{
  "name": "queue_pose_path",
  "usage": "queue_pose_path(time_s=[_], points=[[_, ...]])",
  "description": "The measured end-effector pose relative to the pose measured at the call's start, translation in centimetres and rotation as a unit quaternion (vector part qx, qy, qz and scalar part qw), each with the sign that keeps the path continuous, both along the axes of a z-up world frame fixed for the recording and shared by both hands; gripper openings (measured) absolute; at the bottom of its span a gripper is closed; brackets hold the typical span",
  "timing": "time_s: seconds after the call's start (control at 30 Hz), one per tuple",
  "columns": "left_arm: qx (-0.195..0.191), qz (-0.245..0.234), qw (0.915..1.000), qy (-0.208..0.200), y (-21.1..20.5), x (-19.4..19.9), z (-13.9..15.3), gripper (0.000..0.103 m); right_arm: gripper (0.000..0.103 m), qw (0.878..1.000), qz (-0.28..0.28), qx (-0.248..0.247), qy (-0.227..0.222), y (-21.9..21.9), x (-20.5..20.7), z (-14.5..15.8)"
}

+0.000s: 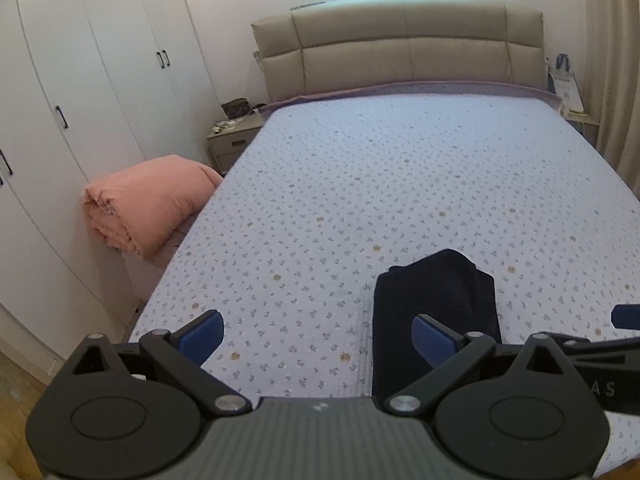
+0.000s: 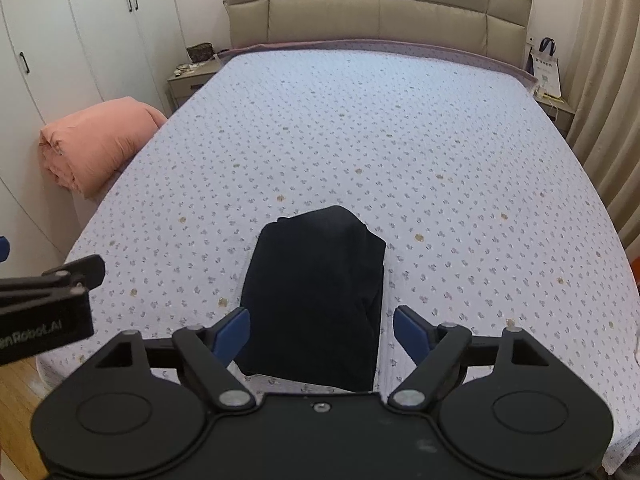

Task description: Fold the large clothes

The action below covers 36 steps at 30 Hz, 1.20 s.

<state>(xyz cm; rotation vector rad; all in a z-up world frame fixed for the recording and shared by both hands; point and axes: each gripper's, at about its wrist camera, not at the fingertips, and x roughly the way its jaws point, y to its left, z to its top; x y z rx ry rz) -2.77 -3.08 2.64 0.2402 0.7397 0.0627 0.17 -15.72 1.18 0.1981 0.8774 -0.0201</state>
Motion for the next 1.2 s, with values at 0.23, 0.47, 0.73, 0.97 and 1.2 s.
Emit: queue_pose_path(time_s=[0.23, 0.47, 0.73, 0.97, 1.2], points=[[-0.02, -0.017, 0.9984, 0.05, 0.4, 2.2, -1.6, 0.098, 0.095, 1.0, -0.014, 0.001, 0.019, -0.1, 1.0, -0.6], [-0.018, -0.036, 0.9972, 0.062, 0.0, 3.7, -2.5, 0.098, 0.096, 0.999, -0.021, 0.006, 0.037, 0.1, 1.8, -1.3], [-0.028, -0.04, 0.9958, 0.078, 0.7, 5.0, -3.2, 0.098, 0.096, 0.999, -0.026, 0.01, 0.046, 0.6, 2.5, -1.6], [-0.024, -0.036, 0.9956, 0.083, 1.4, 5.8, -3.6, 0.098, 0.096, 0.998, -0.028, 0.017, 0.056, 1.1, 3.4, -1.8], [-0.021, -0.037, 0.9952, 0.088, 1.7, 6.7, -3.9, 0.098, 0.096, 0.997, -0.032, 0.028, 0.063, 1.4, 3.8, -1.9]])
